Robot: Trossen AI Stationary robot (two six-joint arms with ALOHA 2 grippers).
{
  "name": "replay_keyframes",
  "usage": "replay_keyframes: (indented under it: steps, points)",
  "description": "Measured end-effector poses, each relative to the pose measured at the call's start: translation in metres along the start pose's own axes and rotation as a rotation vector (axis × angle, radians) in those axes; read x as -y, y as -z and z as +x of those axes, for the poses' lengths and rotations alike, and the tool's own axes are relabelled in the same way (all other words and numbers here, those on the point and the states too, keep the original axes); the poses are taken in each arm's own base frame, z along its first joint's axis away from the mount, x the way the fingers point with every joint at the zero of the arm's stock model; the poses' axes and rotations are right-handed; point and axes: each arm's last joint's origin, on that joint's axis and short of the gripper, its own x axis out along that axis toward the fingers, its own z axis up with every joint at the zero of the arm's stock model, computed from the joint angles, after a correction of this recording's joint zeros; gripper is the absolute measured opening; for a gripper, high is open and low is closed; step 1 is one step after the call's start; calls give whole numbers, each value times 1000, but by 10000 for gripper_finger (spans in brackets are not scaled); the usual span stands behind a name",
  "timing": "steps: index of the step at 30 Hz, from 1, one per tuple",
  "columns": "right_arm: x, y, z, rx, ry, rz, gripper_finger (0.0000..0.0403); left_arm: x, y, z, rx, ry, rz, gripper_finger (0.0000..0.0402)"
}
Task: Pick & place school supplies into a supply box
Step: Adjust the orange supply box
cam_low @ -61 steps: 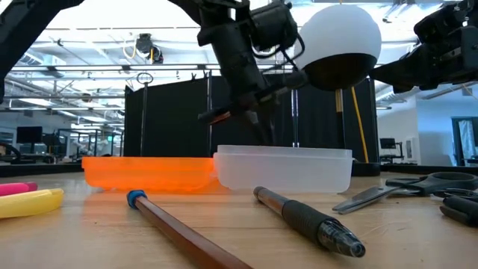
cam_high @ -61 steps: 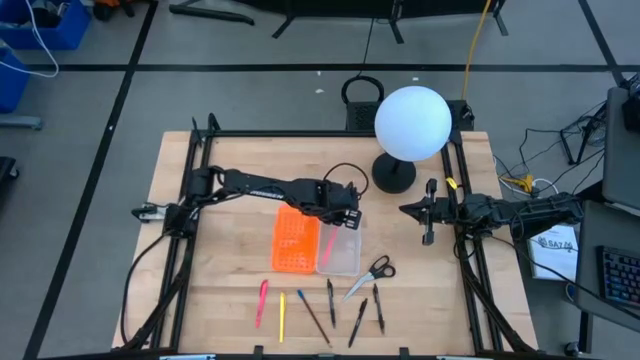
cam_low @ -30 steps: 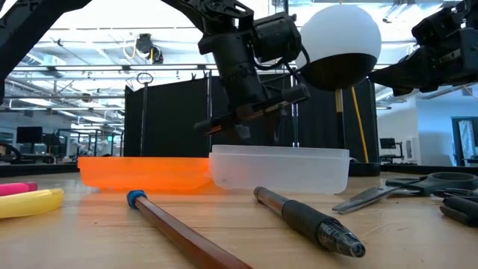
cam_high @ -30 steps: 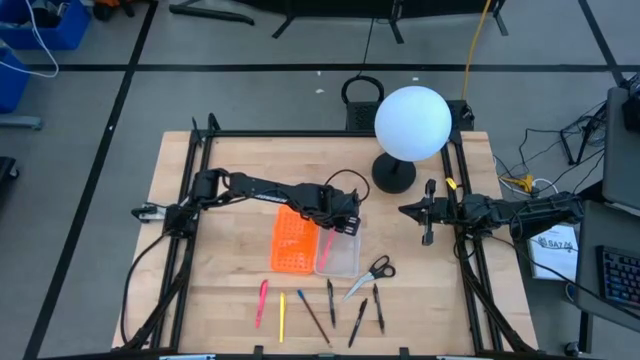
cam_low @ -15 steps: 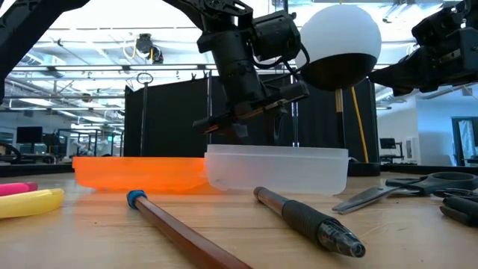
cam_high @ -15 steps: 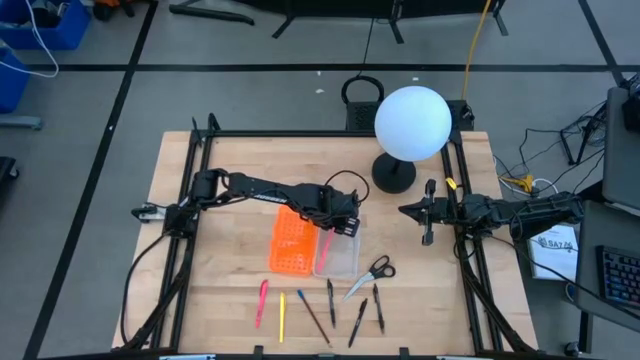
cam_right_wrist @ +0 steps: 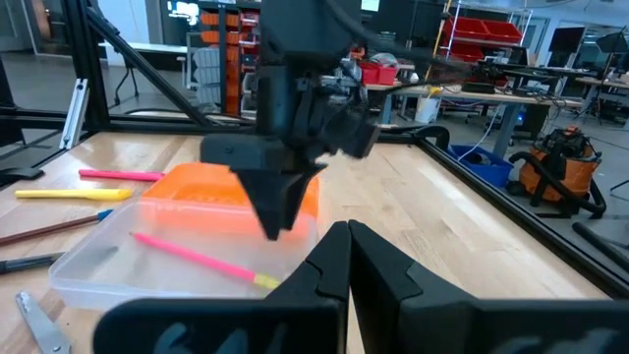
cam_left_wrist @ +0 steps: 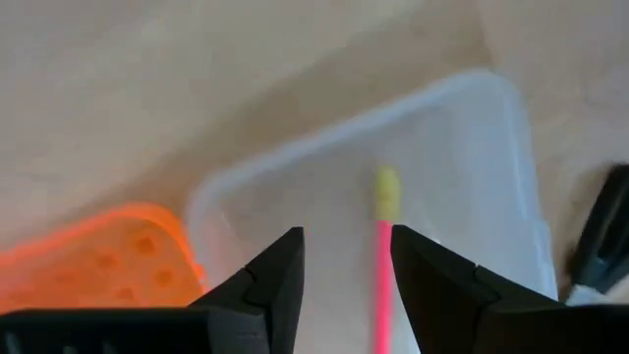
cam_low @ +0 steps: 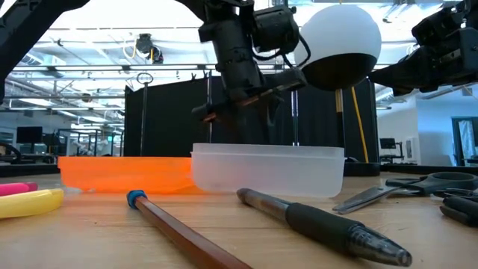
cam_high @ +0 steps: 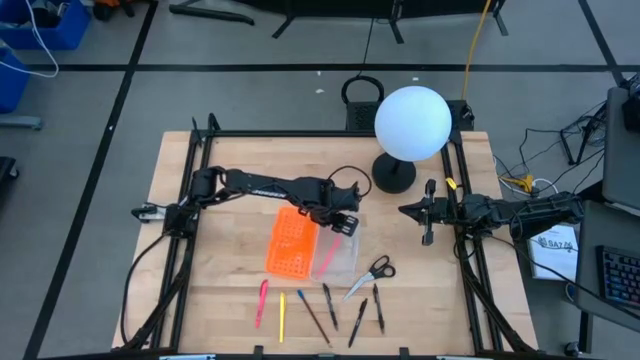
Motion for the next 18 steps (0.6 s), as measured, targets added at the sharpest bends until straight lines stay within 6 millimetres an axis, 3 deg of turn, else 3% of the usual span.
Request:
replay_keyframes:
  steps: [7,11,18]
  points:
    - [0,-1,0,13,1,3,0,14,1,-25,45,-5,216,159]
    - [0,-1,0,14,1,4,0,29,16,-36,53,3,362,146]
    - [0,-1,0,14,0,4,0,21,35,-48,75,-235,404,25]
